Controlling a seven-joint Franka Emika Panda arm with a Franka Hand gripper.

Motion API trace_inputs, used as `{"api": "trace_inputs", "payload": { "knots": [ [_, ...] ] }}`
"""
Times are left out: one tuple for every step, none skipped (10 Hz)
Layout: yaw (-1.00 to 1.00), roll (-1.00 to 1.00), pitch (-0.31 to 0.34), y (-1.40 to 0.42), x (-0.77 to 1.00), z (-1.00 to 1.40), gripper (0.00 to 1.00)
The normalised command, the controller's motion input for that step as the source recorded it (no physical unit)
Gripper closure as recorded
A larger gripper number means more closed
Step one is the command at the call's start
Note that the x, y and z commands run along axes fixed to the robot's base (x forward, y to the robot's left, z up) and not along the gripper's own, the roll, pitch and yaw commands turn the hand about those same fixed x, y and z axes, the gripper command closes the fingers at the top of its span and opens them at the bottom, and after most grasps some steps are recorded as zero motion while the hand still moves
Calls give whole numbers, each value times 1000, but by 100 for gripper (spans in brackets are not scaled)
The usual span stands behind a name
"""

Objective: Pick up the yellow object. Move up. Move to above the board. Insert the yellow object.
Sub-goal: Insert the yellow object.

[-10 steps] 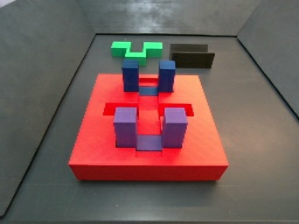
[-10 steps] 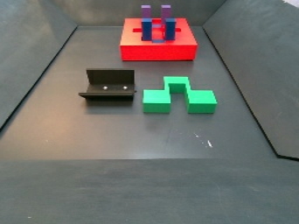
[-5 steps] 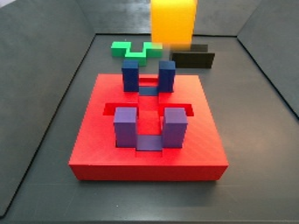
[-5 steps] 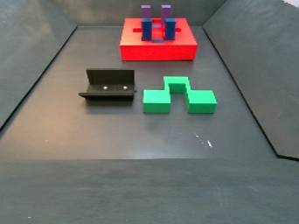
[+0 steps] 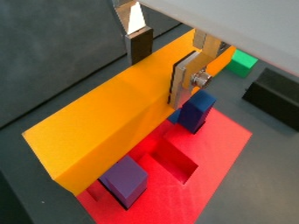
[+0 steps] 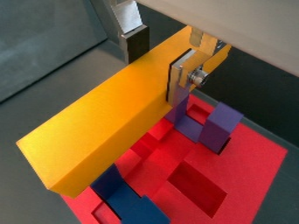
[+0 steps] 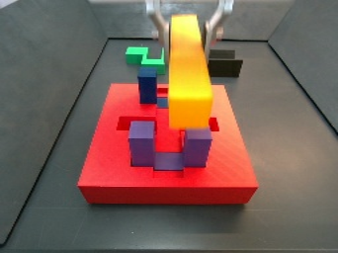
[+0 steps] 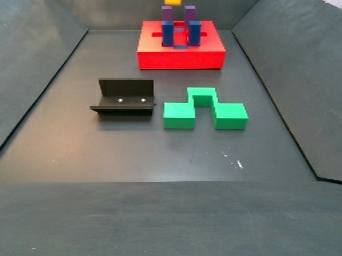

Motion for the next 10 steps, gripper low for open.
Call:
{"api": "trace_inputs", "payload": {
  "knots": [
    [0, 100, 0, -157, 0, -586, 100],
    [0, 129, 11, -91, 0, -477, 100],
    [-120, 91, 54, 0, -189, -357, 100],
    [-220, 20, 51, 71, -251, -209, 100],
    [-306, -11, 20, 143, -277, -91, 100],
    [-206, 0, 0, 0, -111, -71, 100],
    [0, 79, 0, 0, 0, -217, 100],
    [0, 124, 0, 0, 23, -291, 100],
    [0, 140, 0, 0, 100, -300, 100],
    [0, 104, 0, 0, 129, -234, 100]
  ]
}}
